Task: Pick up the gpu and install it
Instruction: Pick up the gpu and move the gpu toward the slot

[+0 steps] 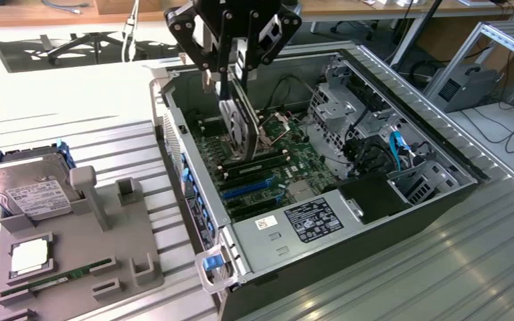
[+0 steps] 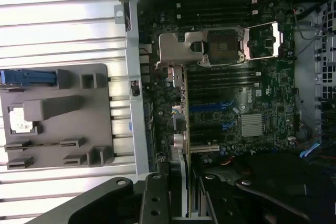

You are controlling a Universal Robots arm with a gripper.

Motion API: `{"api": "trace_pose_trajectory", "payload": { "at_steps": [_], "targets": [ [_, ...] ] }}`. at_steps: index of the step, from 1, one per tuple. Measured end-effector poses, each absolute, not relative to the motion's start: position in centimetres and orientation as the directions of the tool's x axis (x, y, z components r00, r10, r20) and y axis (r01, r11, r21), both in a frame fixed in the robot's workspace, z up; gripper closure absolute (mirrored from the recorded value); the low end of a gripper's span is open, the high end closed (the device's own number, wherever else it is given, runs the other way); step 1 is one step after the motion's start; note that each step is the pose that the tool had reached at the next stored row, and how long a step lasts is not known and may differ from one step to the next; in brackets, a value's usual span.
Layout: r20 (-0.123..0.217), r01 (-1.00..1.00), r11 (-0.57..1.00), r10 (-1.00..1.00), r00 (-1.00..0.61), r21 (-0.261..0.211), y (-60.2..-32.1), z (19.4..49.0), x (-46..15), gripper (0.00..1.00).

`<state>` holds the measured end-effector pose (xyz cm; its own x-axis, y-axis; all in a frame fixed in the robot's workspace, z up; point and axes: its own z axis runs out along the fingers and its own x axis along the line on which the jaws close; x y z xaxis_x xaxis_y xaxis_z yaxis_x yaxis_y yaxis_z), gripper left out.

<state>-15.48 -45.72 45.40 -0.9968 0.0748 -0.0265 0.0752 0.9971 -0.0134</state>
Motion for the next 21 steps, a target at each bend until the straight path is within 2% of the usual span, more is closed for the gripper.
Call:
{"api": "trace_pose_trajectory", "payload": {
  "at_steps": [21],
  "targets": [
    [-0.026,0.075,0.997,0.075,-0.997,-0.013,-45.7,45.3,-12.7,0.73]
  ]
}}
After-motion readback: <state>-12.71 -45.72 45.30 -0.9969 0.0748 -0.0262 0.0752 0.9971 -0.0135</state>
